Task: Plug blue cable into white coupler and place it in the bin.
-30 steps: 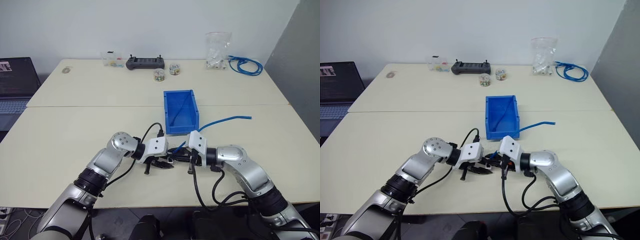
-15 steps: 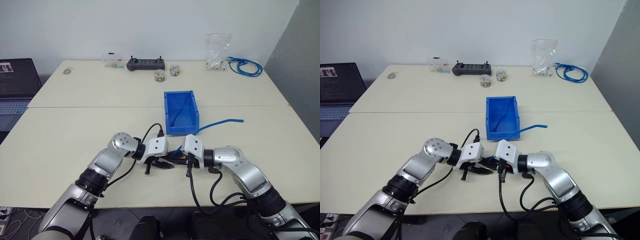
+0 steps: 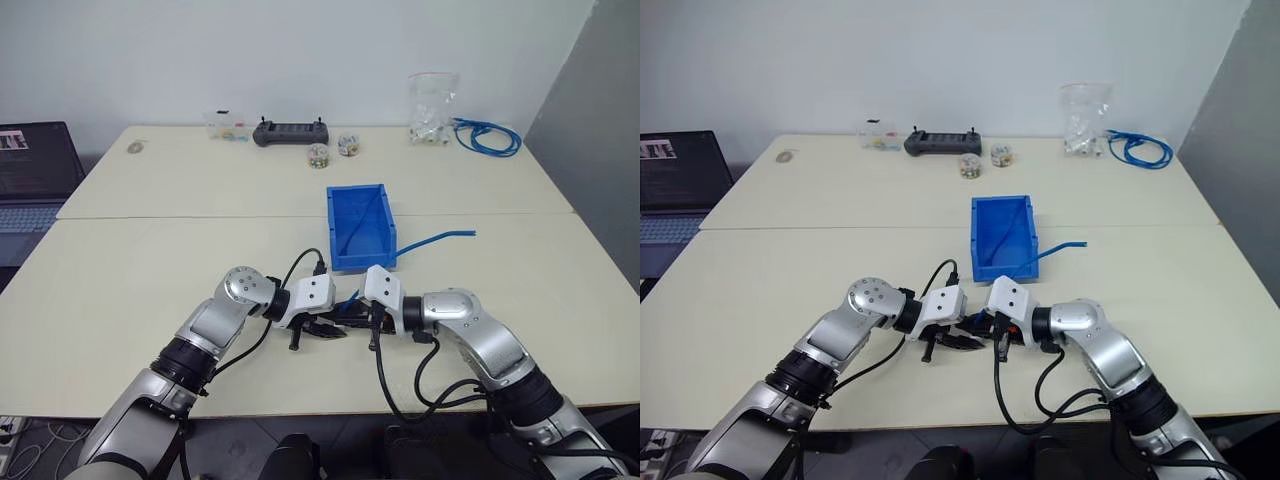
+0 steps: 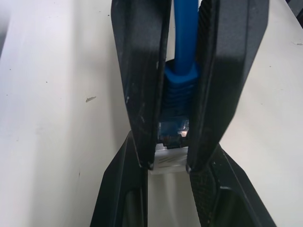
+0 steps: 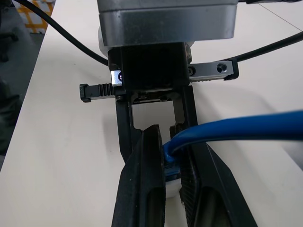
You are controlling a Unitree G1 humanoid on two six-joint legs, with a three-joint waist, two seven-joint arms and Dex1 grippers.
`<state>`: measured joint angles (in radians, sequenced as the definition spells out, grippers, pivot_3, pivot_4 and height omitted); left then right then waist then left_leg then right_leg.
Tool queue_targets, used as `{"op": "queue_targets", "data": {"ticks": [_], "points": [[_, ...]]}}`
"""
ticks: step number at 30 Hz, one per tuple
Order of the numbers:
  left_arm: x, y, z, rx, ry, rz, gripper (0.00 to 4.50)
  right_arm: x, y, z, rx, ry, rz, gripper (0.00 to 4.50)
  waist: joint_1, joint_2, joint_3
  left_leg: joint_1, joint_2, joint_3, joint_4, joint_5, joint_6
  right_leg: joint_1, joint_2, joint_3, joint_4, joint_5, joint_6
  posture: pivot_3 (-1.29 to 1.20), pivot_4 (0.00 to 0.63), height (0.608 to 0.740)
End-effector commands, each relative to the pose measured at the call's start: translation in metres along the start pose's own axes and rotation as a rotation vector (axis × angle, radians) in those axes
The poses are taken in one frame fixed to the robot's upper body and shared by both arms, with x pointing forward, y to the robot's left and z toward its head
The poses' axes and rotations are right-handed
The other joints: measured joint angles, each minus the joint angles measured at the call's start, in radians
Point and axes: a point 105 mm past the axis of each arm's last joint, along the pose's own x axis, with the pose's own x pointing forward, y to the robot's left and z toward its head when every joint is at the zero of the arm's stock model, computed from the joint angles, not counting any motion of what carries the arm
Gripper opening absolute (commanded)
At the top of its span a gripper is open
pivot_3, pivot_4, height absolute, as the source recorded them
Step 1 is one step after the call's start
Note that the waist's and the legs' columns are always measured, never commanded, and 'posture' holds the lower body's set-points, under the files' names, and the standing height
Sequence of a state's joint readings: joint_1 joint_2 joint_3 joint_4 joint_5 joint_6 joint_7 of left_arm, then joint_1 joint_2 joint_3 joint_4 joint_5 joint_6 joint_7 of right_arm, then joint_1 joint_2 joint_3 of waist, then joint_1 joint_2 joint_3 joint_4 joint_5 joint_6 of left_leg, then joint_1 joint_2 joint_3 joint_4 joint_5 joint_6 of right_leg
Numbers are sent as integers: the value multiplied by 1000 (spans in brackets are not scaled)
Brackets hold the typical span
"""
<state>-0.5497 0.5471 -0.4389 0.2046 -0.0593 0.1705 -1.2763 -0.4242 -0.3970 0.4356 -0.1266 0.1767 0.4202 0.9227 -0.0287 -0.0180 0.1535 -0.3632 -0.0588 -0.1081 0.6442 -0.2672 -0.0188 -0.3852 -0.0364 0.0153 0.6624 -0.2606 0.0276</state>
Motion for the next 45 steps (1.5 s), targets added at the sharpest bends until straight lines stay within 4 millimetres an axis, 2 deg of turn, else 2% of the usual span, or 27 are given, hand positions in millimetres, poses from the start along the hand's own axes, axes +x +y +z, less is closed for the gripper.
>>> {"op": "queue_targets", "data": {"ticks": [1, 5, 10, 12, 17, 19, 21, 25, 27, 28, 31, 33, 36, 39, 42, 45], "points": [[7, -8, -17, -49, 56, -23, 847, 11, 17, -33, 46, 126, 90, 148, 0, 1, -2, 0, 0, 0, 0, 0, 0, 0, 0, 0, 0, 0, 0, 0, 150, 740], [7, -7, -18, -54, 56, -14, 846, 12, 22, -47, 47, 182, 118, 146, 0, 1, -8, 0, 0, 0, 0, 0, 0, 0, 0, 0, 0, 0, 0, 0, 150, 740], [7, -8, -19, -60, 55, -9, 846, 14, 21, -54, 67, 212, 115, 145, -1, 4, -18, 1, 0, 0, 0, 0, 0, 0, 0, 0, 0, -1, 1, 0, 150, 740], [7, -8, -19, -60, 55, -6, 846, 15, 19, -53, 75, 199, 106, 145, -1, 4, -20, 1, 0, 0, -1, 0, 0, 1, 0, 0, 0, -1, 1, 0, 150, 740], [4, -8, -22, -54, 55, 20, 834, 13, 7, -32, 40, 116, 51, 145, -2, 4, -23, 1, 0, -1, -1, 0, 0, 1, 0, 0, 0, -1, 1, 0, 150, 740], [-1, -11, -23, -91, 43, 19, 1539, 11, 1, -22, 23, 81, 24, 145, -3, 4, -22, 1, 0, -1, -1, 0, 0, 1, 0, 0, 0, -1, 1, 0, 150, 740], [-6, -15, -25, -110, 35, 14, 2009, 8, -2, -14, 9, 50, 6, 145, -4, 4, -22, 1, 0, -1, -1, 0, 0, 0, 0, 0, 0, -1, 1, 0, 150, 740], [-15, -19, -26, -132, 6, 44, 2837, 3, -5, 2, -11, -9, -12, 144, -6, 5, -20, 0, 1, -1, -2, 0, 0, -1, 1, 1, 0, -1, 0, 0, 150, 740], [-20, -17, -23, -148, -17, 76, 3102, 0, -5, 9, -20, -30, -15, 144, -5, 5, -17, 0, 1, -1, -2, 0, 0, -2, 1, 1, 0, -2, 0, 0, 150, 740], [-26, -13, -19, -167, -42, 109, 3417, -2, -6, 16, -24, -51, -21, 144, -5, 5, -16, 0, 1, -1, -2, 0, 0, -2, 1, 1, 0, -2, 0, 0, 150, 740], [-45, -5, -9, -178, -90, 205, 3971, -9, -9, 34, -31, -108, -44, 144, -5, 5, -8, -2, 1, -1, -2, 0, 0, -3, 1, 1, 0, -2, 0, 0, 150, 740], [-63, 0, 2, -167, -118, 294, 4378, -21, -17, 54, -7, -170, -86, 144, -5, 5, 0, -3, 1, -2, -2, 0, 0, -4, 1, 0, 1, -2, 0, 0, 150, 740], [-84, 2, 18, -170, -149, 378, 4500, -42, -31, 77, 57, -244, -147, 144, -1, 4, 7, -5, 1, -3, -1, 0, 0, -5, 0, -1, 1, -1, 0, 0, 150, 740], [-95, 7, 32, -171, -175, 453, 4500, -56, -41, 93, 114, -282, -166, 144, 0, 4, 8, -6, 0, -3, -1, 0, 0, -6, -1, -1, 0, 1, -4, 0, 150, 740], [-101, 13, 44, -178, -201, 502, 4500, -61, -59, 104, 174, -295, -195, 144, 2, 4, 8, -6, 0, -3, -1, 0, 0, -5, -1, -1, -1, 1, -4, 0, 150, 740], [-105, 20, 49, -168, -184, 561, 4500, -59, -79, 107, 212, -274, -229, 144, 0, 4, 11, -6, 0, -3, -1, 0, 0, -5, -1, -1, -1, 1, -4, 0, 150, 740]]}}
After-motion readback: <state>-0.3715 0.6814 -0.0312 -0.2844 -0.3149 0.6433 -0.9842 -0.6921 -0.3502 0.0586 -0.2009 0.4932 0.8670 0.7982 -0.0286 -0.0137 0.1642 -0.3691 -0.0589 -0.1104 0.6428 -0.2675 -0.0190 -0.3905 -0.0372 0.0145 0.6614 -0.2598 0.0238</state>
